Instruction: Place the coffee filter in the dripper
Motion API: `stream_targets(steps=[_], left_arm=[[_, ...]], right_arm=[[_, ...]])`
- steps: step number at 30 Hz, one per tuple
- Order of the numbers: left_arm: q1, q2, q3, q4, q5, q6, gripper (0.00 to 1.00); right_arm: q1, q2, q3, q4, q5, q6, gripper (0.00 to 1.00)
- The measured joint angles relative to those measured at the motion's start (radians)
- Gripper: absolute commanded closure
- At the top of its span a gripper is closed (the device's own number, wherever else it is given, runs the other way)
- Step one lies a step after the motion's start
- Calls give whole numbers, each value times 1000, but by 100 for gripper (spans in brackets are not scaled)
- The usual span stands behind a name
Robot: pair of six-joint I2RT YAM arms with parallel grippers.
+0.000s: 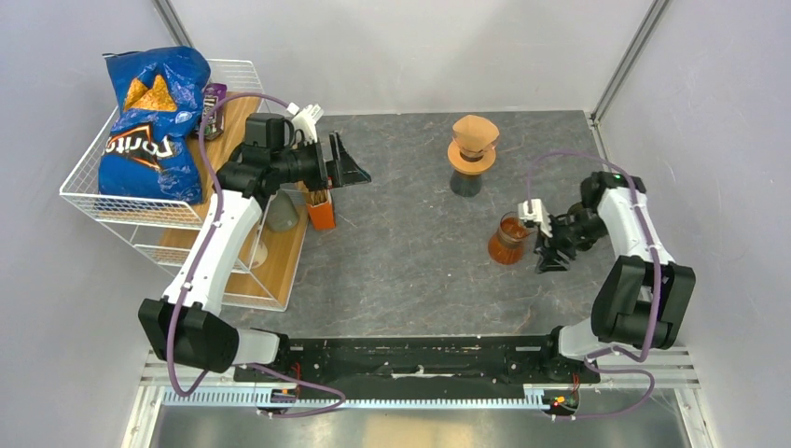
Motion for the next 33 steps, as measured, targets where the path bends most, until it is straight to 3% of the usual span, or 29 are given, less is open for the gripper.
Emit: stream_targets(steps=[4,8,22,33], left_arm=[[0,-23,-3,0,0,6,3],[0,-35,-10,0,0,7,3],[0,-35,-9,-34,-1,34,3],[0,-35,-9,-42,0,41,2]], right_arm=[[-141,14,26,-55,54,-80,40],[-172,87,111,-53,60,-111,37],[-5,219,137,163,43,-123,35],[182,149,31,267,2,-74,38]])
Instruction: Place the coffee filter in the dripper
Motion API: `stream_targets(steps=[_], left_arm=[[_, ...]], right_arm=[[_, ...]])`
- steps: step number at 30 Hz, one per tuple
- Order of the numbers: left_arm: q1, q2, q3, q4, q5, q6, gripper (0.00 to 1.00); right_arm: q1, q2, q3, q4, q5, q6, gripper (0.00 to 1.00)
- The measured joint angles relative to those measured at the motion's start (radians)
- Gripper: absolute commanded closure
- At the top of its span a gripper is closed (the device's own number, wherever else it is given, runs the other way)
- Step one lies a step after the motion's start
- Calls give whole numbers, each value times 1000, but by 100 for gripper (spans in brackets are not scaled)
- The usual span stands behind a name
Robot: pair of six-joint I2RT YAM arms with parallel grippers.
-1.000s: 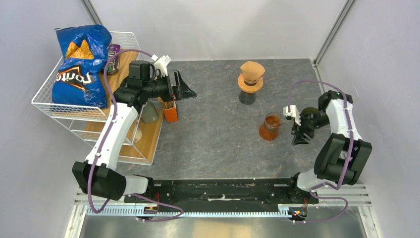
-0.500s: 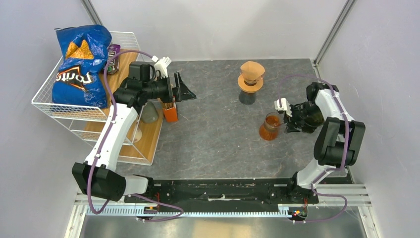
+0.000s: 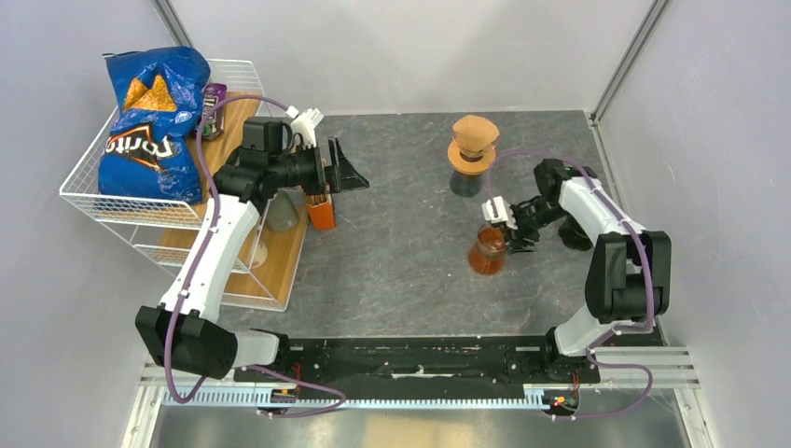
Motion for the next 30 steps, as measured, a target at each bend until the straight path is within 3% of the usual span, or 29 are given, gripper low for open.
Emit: stream_targets(steps=[7,14,22,30], left_arm=[[0,1,0,2,4,0,2],[0,2,0,5,25,11,2],[0,3,0,8,48,43,2],[-8,3,0,19,58,50,2]], right_arm=[[190,-11,-11,154,-29,245,31],[203,-58,-12,175,-36,359,24],[-8,-249,77,-8,-47,410,25],[-372,56,601,-195,3,726,28]])
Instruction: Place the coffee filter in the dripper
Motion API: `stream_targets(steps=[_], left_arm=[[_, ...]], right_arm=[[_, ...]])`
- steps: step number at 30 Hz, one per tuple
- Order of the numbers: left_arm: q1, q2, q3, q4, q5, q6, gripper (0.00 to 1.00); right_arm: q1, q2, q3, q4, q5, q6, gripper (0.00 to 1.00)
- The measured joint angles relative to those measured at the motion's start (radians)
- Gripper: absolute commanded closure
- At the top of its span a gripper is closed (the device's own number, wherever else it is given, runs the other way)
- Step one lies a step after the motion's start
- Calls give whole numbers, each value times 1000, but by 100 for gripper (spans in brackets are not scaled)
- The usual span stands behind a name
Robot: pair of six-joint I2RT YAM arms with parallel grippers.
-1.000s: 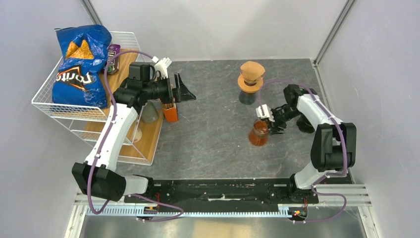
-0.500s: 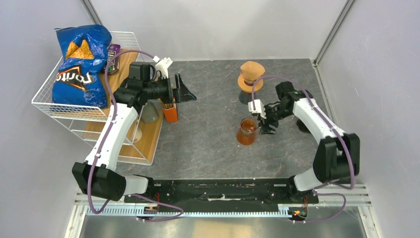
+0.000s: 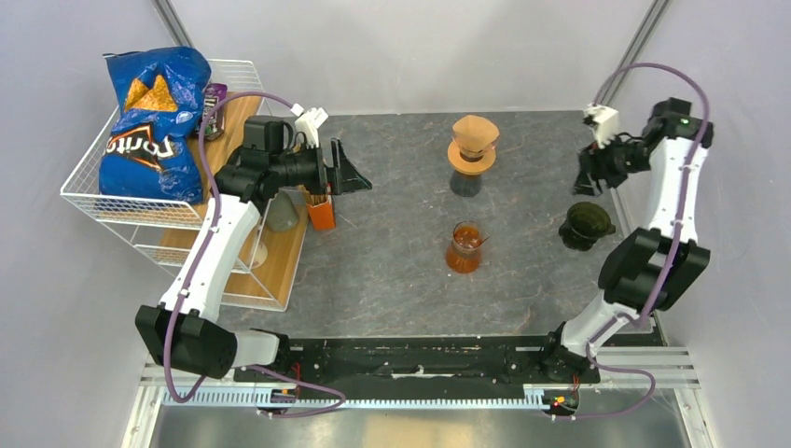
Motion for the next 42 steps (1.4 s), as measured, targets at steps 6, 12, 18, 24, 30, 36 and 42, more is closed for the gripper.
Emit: stream_targets(steps=[6,12,18,24,30,36,42], left_arm=[[-6,-11,-23,27,5,2,2],[-14,-16,-25,12,29,60,3],[-26,16,35,-80,48,156,3],[-31,65,90,-161,50,233,3],[-33,99,127,-196,49,264,3],[-33,132,163,-222,44,283,3],[-33,161,187,-233,43,284,4]], right_arm=[[-164,168,87,-60,136,190,26],[-182,176,84,-102,227,46,26],[-227,177,68,-132,274,-275,27],[-224,269,163,-174,279,-380,31],[-217,293,106,-193,300,-513,34],[-220,293,58,-203,332,-670,34],[-242,293,57,-202,343,-779,36]])
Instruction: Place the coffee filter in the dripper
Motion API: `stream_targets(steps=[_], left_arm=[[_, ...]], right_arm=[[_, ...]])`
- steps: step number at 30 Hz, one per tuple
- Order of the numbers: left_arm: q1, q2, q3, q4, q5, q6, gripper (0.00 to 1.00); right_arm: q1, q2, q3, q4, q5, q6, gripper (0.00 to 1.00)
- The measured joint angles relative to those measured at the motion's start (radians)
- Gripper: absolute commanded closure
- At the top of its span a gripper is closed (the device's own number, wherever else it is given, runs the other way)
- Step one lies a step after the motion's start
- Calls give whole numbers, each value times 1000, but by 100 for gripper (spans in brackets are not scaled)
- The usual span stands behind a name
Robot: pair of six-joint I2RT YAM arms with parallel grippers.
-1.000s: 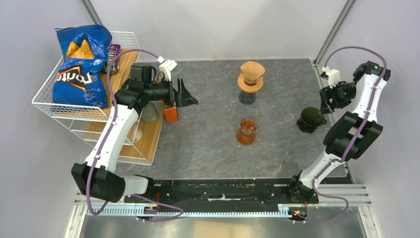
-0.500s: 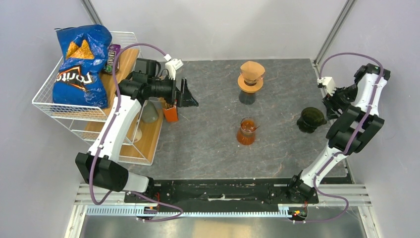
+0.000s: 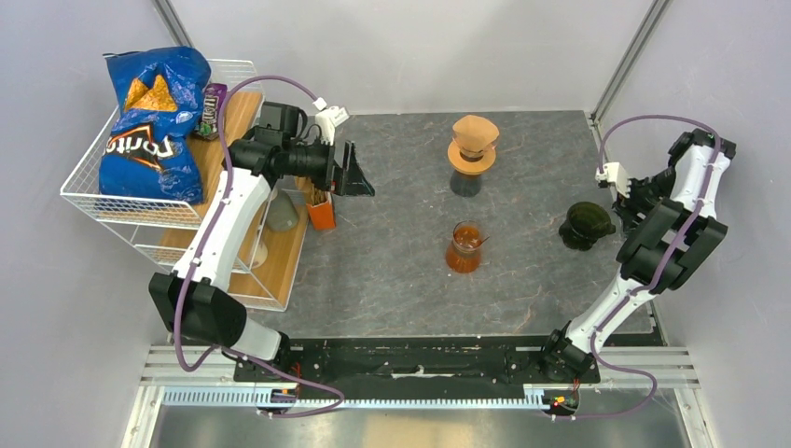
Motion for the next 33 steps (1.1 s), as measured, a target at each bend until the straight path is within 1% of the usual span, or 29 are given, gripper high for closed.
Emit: stream_targets(steps=[6,9,12,19,21,26,33], left_arm=[[-2,7,9,-5,-4,0,4],[-2,8,13,-8,-11,0,3],[-2,11,23,-11,-19,0,4],[-2,23,39,-20,-27,0,4],[-2,24,42,-25,-27,0,4],[-2,24,47,-26,-29,0,4],[-2,27,50,-29,-34,0,4]], right_arm=[[-3,1,-24,16,-2,-70,38],[0,1,-65,37,-5,-94,39],[1,1,-119,78,-11,-112,41],[2,1,-216,179,-21,-138,41],[3,1,-222,201,-21,-140,39],[4,1,-217,225,-29,-127,32],[9,1,-189,221,-79,-106,32]])
